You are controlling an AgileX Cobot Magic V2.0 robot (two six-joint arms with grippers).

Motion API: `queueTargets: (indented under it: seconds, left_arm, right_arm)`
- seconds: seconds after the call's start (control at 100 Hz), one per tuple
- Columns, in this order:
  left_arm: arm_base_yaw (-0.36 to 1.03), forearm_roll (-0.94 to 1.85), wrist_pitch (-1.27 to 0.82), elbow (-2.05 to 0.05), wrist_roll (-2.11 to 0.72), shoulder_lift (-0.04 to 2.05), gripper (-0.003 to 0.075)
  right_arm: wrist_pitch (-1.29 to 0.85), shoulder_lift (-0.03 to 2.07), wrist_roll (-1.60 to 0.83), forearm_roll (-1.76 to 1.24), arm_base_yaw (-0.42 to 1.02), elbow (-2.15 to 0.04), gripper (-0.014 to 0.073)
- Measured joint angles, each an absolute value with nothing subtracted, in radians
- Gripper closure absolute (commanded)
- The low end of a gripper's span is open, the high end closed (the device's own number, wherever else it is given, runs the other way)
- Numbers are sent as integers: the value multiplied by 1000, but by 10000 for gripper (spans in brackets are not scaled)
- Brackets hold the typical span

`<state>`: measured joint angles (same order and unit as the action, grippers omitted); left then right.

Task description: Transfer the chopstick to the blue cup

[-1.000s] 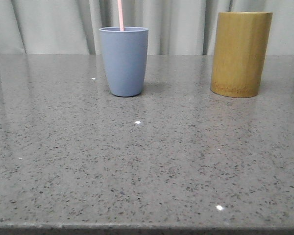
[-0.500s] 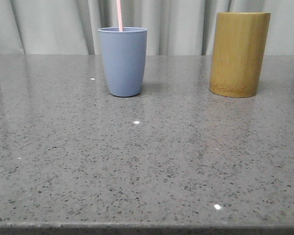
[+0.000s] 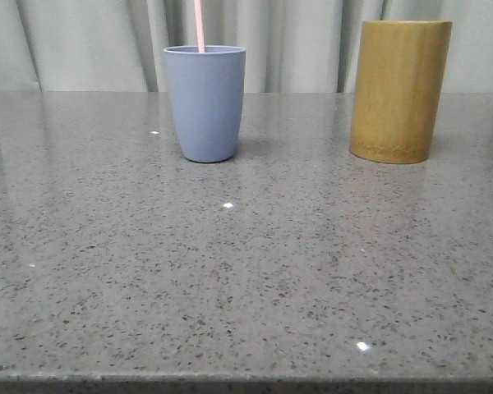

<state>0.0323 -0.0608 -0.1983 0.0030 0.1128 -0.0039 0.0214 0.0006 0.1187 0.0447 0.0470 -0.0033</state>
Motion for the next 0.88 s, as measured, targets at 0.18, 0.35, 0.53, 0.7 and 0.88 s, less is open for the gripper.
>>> queueTargets:
  seconds: [0.18,0.35,0.53,0.7,0.88]
  left_arm:
    - [32,-61,-197,3,113,-4,739]
    - [32,-61,-197,3,113,-4,739]
    - [32,-61,-197,3,113,-4,739]
    - [32,-61,-197,3,113,-4,739]
    - [32,-61,-197,3,113,-4,739]
  right_arm:
    - [25,-10,119,46,47,27,691]
    - [25,-10,119,46,47,27,691]
    - [25,-10,119,46,47,27,691]
    - [25,-10,119,46,47,27,691]
    - [25,-10,119,46,47,27,691]
